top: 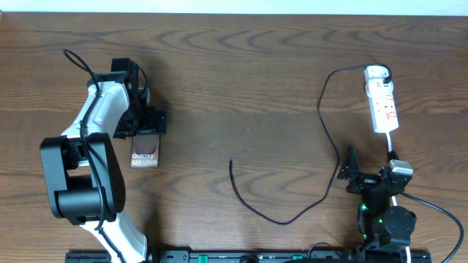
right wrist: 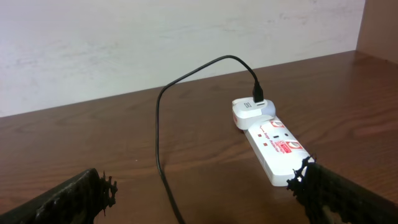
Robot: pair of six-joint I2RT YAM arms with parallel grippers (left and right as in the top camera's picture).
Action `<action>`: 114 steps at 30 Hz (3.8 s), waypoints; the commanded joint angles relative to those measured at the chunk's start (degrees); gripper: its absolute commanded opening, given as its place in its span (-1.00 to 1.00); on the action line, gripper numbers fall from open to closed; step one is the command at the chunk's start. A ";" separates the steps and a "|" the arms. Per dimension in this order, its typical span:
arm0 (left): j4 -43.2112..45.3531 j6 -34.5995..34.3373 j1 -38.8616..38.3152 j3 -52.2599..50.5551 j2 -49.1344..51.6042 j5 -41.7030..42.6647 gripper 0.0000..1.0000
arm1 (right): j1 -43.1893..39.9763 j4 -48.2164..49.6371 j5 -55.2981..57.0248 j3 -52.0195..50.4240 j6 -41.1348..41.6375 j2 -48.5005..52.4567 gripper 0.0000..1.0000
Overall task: Plug charger to phone and switch on socket
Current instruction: 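Lower the left gripper and grasp the phone by its long edges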
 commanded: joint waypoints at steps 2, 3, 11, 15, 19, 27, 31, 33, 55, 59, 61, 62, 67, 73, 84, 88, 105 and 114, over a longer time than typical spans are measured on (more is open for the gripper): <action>1.33 -0.50 0.15 -2.69 0.48 -0.26 0.96 | -0.24 -0.24 0.24 -0.04 -0.70 -0.28 0.99; 1.42 -0.50 0.15 -2.95 0.48 -0.26 0.96 | -0.24 -0.26 0.24 -0.04 -0.70 -0.24 0.99; 2.21 0.15 0.13 -3.15 0.48 -0.26 0.96 | -0.24 -0.26 0.24 -0.04 -0.70 -0.22 0.99; 2.97 0.59 0.15 -3.15 0.48 -0.26 0.96 | -0.24 -0.26 0.24 -0.04 -0.70 -0.22 0.98; 4.02 0.59 0.13 -3.26 0.48 -0.26 0.96 | -0.24 -0.24 0.24 -0.04 -0.70 -0.22 0.99; 5.75 1.51 0.13 -4.83 0.48 -0.22 0.96 | -0.24 -0.26 0.24 -0.04 -0.70 -0.22 0.99; 6.40 3.65 0.13 -6.34 0.48 2.14 0.95 | -0.24 -0.24 0.24 -0.04 -0.70 -0.22 0.99; 7.02 3.63 0.13 -7.02 0.48 2.16 0.96 | -0.24 -0.24 0.24 -0.04 -0.70 -0.22 0.99; 7.21 4.50 0.15 -8.02 0.48 2.12 0.96 | -0.24 -0.24 0.24 -0.04 -0.70 -0.22 0.99; 7.43 4.72 0.15 -8.59 0.48 2.12 0.96 | -0.24 -0.26 0.24 -0.04 -0.70 -0.22 0.99; 7.45 4.72 0.15 -8.79 0.48 2.12 0.96 | -0.24 -0.26 0.24 -0.04 -0.70 -0.22 0.99; 7.43 4.72 0.15 -8.81 0.48 2.12 0.96 | -0.24 -0.26 0.24 -0.04 -0.70 -0.22 0.99; 7.43 4.76 0.15 -8.92 0.48 2.12 0.96 | -0.24 -0.26 0.24 -0.04 -0.70 -0.20 0.99; 8.07 5.16 0.15 -9.66 0.48 2.10 0.96 | -0.24 -0.26 0.24 -0.04 -0.70 -0.20 0.98; 8.09 5.81 0.15 -9.79 0.48 2.05 0.96 | -0.24 -0.26 0.24 -0.04 -0.70 -0.20 0.98; 8.48 6.21 0.15 -10.38 0.48 2.01 0.96 | -0.24 -0.24 0.24 -0.04 -0.70 -0.20 0.99; 8.48 6.21 0.15 -10.80 0.48 0.57 0.96 | -0.24 -0.26 0.22 -0.04 -0.70 -0.20 0.99; 8.55 6.21 0.15 -11.02 0.48 0.59 0.96 | -0.24 -0.26 0.24 -0.04 -0.70 -0.20 0.98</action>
